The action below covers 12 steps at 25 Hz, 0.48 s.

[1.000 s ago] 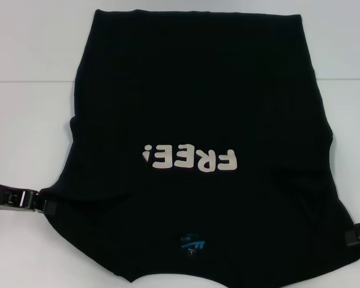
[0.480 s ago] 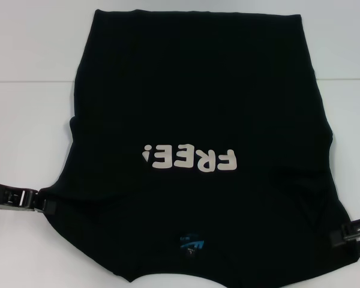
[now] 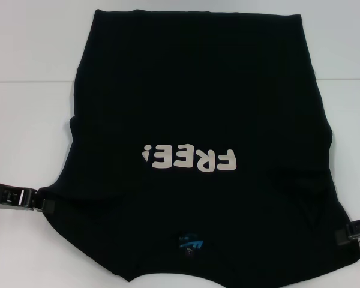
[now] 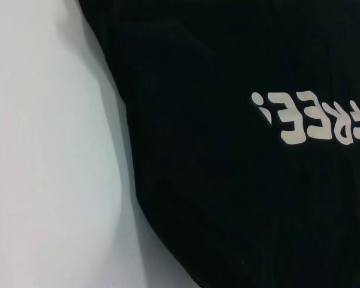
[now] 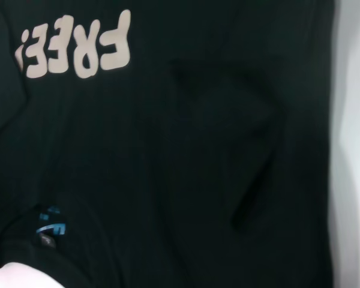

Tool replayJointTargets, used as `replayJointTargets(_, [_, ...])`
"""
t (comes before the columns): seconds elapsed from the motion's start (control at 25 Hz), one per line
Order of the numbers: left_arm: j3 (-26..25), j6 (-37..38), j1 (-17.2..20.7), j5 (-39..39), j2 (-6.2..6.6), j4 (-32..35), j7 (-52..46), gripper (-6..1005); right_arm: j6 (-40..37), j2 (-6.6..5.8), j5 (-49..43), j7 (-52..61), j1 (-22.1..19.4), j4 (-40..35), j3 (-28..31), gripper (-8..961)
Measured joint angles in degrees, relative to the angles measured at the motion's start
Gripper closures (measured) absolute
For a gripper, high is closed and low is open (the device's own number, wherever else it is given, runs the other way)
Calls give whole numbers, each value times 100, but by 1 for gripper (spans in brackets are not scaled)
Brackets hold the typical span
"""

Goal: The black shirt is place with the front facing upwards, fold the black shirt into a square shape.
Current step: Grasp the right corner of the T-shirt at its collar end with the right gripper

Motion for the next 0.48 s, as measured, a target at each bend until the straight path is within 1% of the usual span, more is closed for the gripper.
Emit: replayJointTargets(0.48, [0, 0, 7, 0, 2, 0, -9, 982, 95, -14, -53, -27, -32, 6, -49, 71])
